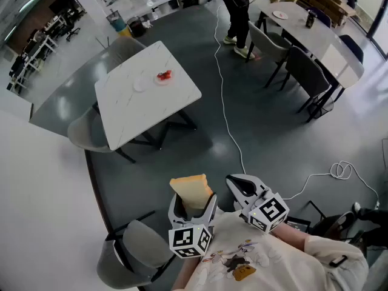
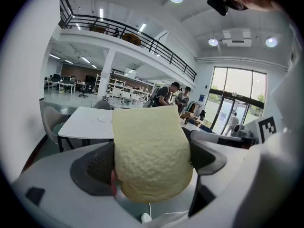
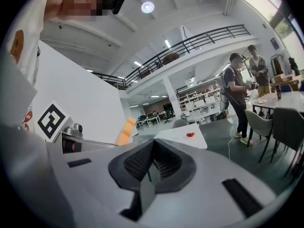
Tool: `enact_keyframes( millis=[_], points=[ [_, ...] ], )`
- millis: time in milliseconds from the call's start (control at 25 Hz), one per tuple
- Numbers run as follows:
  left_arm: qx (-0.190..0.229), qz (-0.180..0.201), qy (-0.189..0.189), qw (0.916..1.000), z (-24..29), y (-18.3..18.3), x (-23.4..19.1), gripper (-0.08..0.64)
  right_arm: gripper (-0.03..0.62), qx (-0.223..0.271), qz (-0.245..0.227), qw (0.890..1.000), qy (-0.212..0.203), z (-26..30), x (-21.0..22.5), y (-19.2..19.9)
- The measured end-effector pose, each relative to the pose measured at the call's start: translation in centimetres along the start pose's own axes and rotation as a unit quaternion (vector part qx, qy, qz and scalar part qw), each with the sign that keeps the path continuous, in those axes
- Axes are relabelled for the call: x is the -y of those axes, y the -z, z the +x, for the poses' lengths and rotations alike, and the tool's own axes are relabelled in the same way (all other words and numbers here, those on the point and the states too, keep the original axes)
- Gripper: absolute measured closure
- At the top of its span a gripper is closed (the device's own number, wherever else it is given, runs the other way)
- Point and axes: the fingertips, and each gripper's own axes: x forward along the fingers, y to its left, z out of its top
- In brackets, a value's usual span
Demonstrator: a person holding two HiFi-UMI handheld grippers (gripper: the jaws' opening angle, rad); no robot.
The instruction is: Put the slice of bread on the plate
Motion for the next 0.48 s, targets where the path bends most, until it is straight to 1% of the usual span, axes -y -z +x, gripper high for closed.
enact_keyframes(
  millis=[160,240,360,480],
  points=[
    [0.007,-0.002,0.003,1.0,0.6,-0.8,-0.3,0.054,0.588,-0.01,0.009,1.0,0.006,1.8,0.3,-0.2],
    [0.011,-0.003,-0.002,0.9999,0.6,-0.8,-1.0,0.054,0.588,-0.014,0.006,1.0,-0.002,2.6,-0.3,-0.2],
    [0.016,-0.01,-0.011,0.9998,0.5,-0.8,-2.5,0.054,0.588,-0.023,0.02,0.999,-0.013,4.0,-1.3,0.2],
    [0.022,-0.012,-0.014,0.9996,0.2,-1.2,-3.7,0.054,0.588,-0.011,0.028,0.999,-0.013,5.0,-2.6,0.1]
  ],
)
